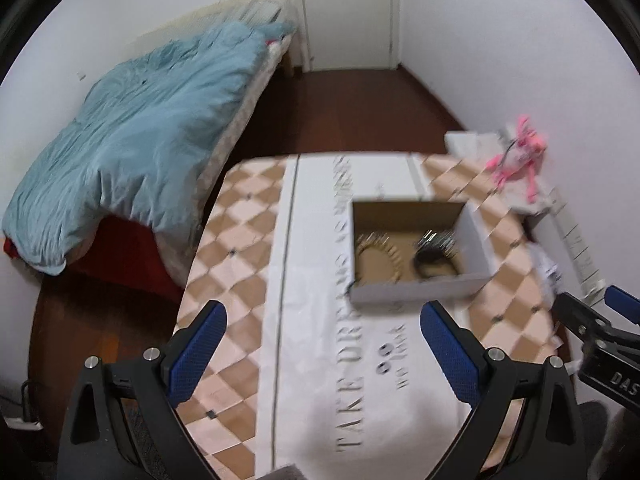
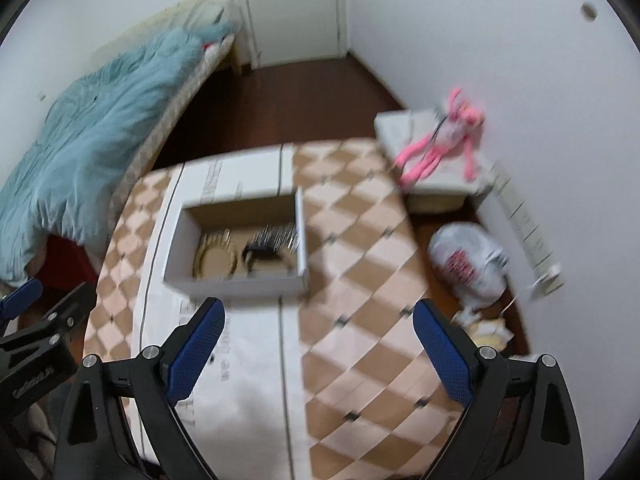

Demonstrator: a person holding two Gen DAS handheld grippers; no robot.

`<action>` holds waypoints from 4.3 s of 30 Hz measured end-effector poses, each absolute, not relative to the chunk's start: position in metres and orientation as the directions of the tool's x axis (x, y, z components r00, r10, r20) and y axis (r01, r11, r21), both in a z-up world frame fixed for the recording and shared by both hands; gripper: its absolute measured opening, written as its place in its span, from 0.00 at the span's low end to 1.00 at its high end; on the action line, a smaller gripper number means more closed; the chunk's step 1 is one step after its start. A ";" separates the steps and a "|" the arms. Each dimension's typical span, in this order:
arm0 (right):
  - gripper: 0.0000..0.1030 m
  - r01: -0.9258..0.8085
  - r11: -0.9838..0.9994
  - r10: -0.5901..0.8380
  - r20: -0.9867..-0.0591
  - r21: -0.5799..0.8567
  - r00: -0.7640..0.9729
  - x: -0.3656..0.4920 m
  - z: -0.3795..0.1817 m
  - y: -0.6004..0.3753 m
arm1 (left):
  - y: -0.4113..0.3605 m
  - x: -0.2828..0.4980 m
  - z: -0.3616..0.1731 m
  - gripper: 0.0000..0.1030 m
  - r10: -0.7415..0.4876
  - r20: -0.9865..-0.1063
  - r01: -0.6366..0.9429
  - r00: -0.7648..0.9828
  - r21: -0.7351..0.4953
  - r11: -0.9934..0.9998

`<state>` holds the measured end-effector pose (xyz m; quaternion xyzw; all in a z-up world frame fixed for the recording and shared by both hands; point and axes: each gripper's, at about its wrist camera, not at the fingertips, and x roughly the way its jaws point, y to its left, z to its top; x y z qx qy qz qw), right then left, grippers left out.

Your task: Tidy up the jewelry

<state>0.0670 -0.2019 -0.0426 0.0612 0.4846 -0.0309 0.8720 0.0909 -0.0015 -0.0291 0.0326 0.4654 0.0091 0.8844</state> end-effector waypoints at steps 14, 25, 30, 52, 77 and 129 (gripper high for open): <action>0.57 -0.086 0.988 0.156 -0.901 0.132 0.405 0.074 -0.178 -0.095 | 0.057 0.084 -0.157 0.96 0.192 -0.912 -0.069 0.363 0.179 0.981; 0.23 -0.172 0.982 0.148 -0.894 0.082 0.423 0.082 -0.197 -0.061 | 0.075 0.081 -0.167 0.96 0.198 -0.917 -0.091 0.347 0.178 0.980; 0.12 -0.148 0.983 0.168 -0.879 0.113 0.447 0.082 -0.193 -0.073 | 0.074 0.083 -0.163 0.96 0.189 -0.915 -0.086 0.357 0.170 0.982; 0.00 0.188 0.970 0.050 -0.880 0.156 0.473 0.066 -0.184 -0.243 | -0.059 0.118 -0.175 0.46 -0.047 -0.936 0.161 0.348 0.010 0.987; 0.26 0.200 0.931 0.189 -0.873 0.305 0.450 0.074 -0.181 -0.265 | -0.044 0.095 -0.131 0.09 -0.146 -0.890 0.166 0.432 -0.080 0.983; 0.74 -0.007 0.995 0.098 -0.928 0.103 0.360 0.240 -0.089 -0.213 | -0.025 0.251 -0.063 0.91 -0.056 -0.911 0.085 0.410 -0.023 0.996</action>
